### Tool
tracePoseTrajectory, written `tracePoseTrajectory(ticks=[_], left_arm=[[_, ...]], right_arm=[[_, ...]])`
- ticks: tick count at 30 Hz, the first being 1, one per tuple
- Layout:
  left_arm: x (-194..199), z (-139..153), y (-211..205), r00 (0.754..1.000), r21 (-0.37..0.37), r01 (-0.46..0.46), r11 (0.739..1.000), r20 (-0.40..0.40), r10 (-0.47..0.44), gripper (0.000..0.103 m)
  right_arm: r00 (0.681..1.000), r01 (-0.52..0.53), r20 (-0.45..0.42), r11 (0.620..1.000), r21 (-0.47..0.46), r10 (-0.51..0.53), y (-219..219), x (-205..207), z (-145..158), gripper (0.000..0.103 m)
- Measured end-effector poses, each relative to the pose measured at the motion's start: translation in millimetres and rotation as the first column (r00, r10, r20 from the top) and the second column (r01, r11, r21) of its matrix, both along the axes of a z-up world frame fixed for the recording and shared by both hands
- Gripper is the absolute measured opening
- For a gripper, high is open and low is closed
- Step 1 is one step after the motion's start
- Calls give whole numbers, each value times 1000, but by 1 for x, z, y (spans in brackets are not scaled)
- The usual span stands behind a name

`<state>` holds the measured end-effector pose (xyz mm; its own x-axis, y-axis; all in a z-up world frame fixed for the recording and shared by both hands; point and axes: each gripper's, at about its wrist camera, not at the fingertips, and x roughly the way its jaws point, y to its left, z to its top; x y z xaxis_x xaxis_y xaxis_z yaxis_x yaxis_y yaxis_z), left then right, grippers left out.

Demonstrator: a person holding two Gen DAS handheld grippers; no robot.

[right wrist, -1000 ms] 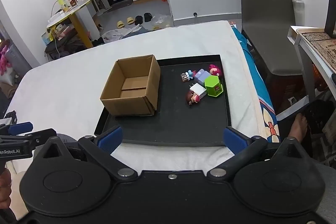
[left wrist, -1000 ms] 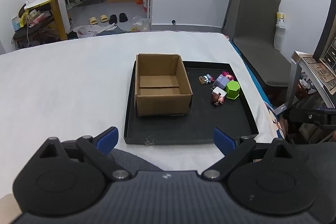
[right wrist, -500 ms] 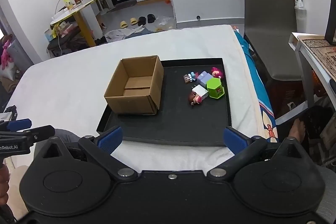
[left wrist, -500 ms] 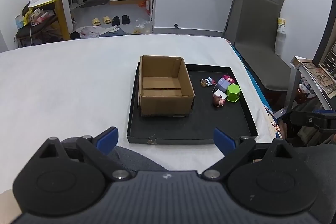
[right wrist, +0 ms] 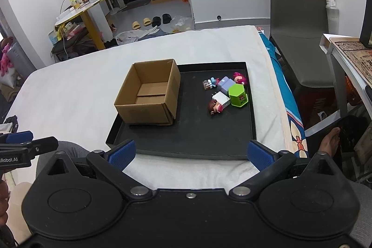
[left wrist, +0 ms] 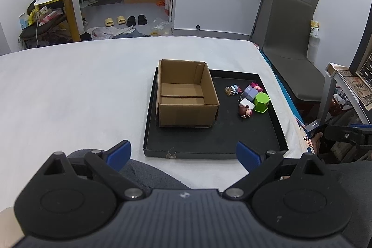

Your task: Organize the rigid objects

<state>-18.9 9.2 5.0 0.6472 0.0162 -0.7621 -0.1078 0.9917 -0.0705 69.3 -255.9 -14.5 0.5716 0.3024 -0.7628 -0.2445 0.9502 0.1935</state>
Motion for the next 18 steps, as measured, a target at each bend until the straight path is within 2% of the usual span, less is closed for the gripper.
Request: tracePoseTrajectory(ticks=[18], left_arm=[[2, 1, -3, 1000, -4, 13, 1000, 3, -13, 96]], right_arm=[[1000, 7, -4, 1000, -4, -7, -1, 1, 0, 103]])
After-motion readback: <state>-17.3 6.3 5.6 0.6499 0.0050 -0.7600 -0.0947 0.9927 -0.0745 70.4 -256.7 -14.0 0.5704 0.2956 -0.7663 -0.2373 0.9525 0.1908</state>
